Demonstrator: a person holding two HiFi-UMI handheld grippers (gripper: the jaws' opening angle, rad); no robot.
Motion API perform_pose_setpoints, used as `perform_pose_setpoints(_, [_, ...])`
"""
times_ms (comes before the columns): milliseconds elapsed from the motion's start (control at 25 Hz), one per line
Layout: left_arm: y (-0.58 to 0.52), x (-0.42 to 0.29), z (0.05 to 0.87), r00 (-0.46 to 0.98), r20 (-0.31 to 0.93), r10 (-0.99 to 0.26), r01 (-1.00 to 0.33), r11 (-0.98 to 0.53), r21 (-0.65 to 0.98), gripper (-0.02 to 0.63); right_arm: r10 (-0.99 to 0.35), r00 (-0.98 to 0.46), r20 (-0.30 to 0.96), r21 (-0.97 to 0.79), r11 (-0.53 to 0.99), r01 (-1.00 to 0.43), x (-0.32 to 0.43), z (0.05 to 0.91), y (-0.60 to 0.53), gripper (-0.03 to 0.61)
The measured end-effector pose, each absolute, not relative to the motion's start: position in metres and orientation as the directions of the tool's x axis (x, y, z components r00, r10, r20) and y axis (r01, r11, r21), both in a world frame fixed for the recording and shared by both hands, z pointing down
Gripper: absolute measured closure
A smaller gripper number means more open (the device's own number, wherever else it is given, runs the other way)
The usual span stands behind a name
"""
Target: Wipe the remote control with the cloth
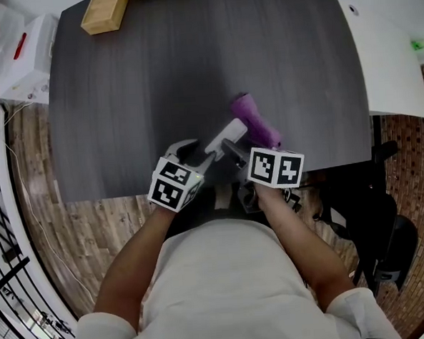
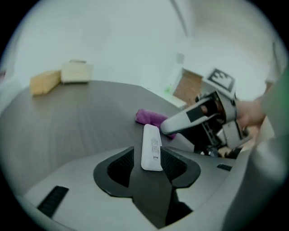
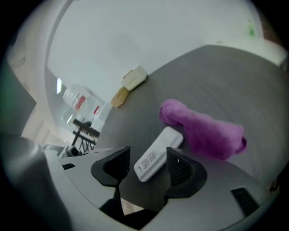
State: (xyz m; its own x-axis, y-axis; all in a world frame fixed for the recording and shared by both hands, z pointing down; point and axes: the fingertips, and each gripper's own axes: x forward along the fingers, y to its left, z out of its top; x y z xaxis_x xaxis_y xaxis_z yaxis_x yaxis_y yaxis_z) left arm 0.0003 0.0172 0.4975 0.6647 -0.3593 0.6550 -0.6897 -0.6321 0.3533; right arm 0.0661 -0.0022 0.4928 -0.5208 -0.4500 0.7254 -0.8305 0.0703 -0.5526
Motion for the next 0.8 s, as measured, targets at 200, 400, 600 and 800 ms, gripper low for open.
perform_pose_setpoints(200, [0.020, 0.032, 0.504, 0.589, 0.736, -0.333, -0.565, -0.821, 0.081, 0.433, -0.461, -0.527, 0.714, -0.653, -0.166, -0.739, 0.078, 0.521, 0.014, 0.324])
perform_pose_setpoints(400, [0.029, 0.046, 0.522, 0.541, 0.785, -0.303, -0.514, -0.857, 0.023, 0.425, -0.479, -0.582, 0.656, -0.718, -0.162, -0.676, 0.068, 0.529, 0.005, 0.367])
perform_pose_setpoints(600, [0.022, 0.044, 0.526, 0.550, 0.777, -0.306, -0.559, -0.826, 0.070, 0.416, -0.473, -0.603, 0.642, -0.735, -0.160, -0.659, 0.064, 0.525, -0.002, 0.394])
perform_pose_setpoints(800, [0.013, 0.027, 0.519, 0.736, 0.627, -0.256, -0.607, -0.659, 0.444, 0.414, -0.483, -0.671, 0.563, -0.777, -0.032, -0.628, 0.044, 0.495, -0.012, 0.396])
